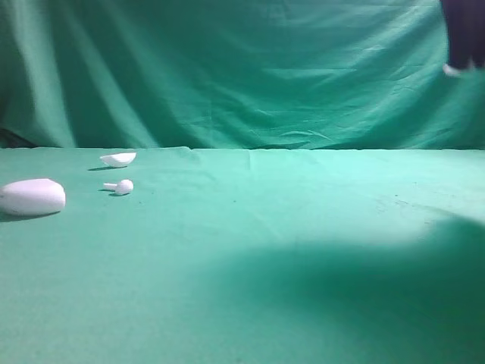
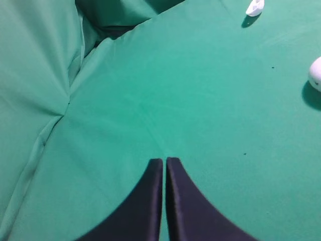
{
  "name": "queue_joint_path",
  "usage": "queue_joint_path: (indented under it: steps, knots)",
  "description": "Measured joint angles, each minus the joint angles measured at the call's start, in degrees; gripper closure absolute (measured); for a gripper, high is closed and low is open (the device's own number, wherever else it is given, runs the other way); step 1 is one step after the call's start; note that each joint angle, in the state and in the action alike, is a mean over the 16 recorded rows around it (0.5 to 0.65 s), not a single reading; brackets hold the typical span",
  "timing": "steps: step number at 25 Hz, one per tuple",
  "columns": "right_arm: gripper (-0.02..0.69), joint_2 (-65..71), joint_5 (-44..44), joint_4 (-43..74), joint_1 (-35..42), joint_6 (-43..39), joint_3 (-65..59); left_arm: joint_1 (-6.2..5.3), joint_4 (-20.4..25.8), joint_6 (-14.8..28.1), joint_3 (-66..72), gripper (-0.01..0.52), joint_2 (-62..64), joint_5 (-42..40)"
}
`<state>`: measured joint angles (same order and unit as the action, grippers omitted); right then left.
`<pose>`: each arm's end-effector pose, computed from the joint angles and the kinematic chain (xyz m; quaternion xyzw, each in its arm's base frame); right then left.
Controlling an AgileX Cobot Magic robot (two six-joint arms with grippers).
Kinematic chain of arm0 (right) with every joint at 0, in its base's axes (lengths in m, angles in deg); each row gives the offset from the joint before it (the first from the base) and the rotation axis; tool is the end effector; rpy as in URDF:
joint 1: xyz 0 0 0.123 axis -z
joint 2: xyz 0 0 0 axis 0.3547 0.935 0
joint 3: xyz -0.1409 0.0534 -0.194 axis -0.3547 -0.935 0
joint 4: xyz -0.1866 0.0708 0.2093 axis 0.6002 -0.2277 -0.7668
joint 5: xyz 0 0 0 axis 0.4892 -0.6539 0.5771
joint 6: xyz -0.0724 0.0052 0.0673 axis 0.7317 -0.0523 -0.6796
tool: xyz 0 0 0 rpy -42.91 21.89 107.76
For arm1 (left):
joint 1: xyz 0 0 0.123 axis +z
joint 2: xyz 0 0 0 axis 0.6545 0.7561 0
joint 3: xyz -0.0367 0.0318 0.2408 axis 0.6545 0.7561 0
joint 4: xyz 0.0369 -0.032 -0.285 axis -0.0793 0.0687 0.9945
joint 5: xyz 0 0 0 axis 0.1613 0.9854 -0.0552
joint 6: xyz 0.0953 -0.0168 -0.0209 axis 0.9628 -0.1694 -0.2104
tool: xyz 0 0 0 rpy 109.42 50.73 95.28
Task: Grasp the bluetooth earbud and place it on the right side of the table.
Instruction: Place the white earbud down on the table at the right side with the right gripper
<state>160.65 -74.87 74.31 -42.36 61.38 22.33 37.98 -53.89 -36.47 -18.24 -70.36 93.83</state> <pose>0.3782 0.1329 0.2409 -0.1503 0.9692 -0.0386 0.1911 0.1382 0.0064 0.1745 0.1522 0.7782 0.1704 0.5850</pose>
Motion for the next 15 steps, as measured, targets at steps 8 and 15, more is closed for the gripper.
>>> queue_joint_path:
  steps: [8,15]
  knots:
    - [0.578,-5.22,15.43,-0.39,5.00,-2.59,-24.41,0.00,0.00,0.00,0.00,0.514,0.00,0.00]
    - [0.578,-2.03,24.49,-0.49,5.90,-3.40,-31.25,0.00,0.00,0.00,0.00,0.514,0.00,0.00]
